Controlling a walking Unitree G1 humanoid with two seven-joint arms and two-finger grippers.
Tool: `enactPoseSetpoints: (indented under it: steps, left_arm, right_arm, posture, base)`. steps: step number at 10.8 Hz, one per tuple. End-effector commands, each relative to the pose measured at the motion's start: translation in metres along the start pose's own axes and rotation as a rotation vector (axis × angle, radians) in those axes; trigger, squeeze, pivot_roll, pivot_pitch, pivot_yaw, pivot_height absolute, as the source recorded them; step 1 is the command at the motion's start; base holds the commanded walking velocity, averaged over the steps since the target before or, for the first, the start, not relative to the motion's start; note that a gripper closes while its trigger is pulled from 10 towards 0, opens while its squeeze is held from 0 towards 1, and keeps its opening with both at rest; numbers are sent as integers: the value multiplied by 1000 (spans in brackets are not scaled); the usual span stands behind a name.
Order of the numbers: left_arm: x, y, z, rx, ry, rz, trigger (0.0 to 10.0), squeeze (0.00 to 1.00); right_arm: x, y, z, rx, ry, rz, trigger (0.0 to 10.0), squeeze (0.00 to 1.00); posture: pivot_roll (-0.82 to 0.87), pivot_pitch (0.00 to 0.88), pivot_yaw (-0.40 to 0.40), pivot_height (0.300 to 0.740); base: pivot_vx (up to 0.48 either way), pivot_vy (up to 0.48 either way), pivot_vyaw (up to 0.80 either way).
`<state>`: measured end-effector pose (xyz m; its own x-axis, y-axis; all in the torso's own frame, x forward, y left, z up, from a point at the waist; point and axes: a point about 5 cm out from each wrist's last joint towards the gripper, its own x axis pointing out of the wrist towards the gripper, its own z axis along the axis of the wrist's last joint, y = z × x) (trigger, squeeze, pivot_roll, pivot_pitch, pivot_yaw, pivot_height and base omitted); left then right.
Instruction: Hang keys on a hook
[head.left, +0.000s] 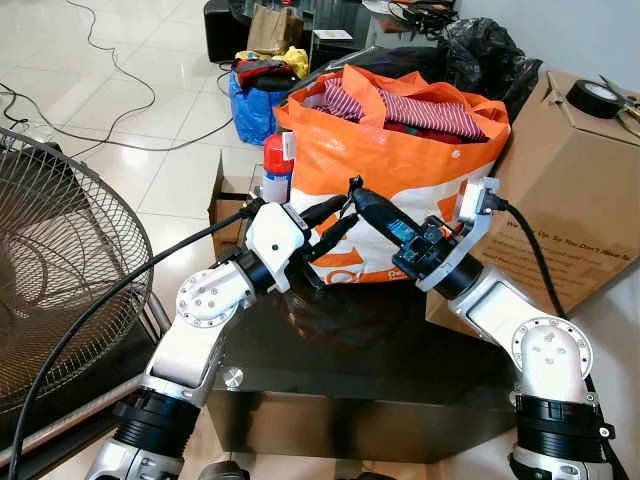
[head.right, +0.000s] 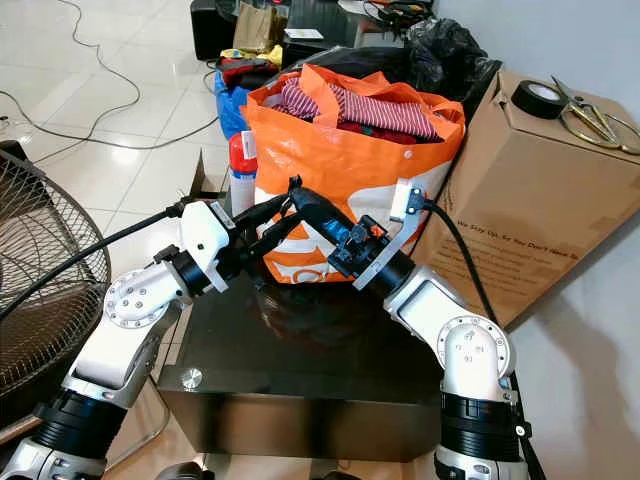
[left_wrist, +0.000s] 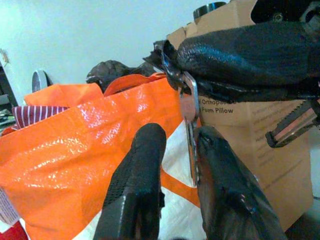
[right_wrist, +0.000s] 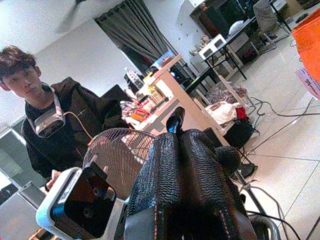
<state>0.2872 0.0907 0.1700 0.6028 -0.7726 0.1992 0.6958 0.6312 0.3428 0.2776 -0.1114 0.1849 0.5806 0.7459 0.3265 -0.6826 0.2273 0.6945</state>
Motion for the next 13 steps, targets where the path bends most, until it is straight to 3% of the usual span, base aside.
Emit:
enactPoseSetpoints:
  steps: [1, 2, 3, 10, 13]
  left_arm:
    - [-1, -2, -1, 4, 1, -1, 9843, 192]
    - [-2, -2, -2, -1, 0, -5, 4118, 184]
    - [-2, -3, -2, -6, -1, -9, 0, 169]
    - [-2, -4, -3, -31, 5, -34, 0, 102]
    - [-2, -4, -3, -45, 5, -39, 0, 94]
  right_arm:
    - [-2, -3, 4, -4, -7, -18, 0, 0]
    - [-2, -4, 4, -5, -7, -19, 0, 0]
    - [-2, -4, 4, -6, -7, -19, 0, 0]
    - [-4, -6, 6, -17, -14, -36, 0, 0]
    - [-9, -25, 9, -50, -26, -177, 0, 0]
  posture:
    - [-21, 0, -118, 740]
    - [-21, 0, -117, 740]
    - [-21, 0, -117, 740]
    - [-24, 0, -109, 740]
    - [-24, 0, -107, 740]
  base:
    - [0, 0, 0]
    - [0, 0, 0]
    - [0, 0, 0]
    - [0, 0, 0]
    - [0, 0, 0]
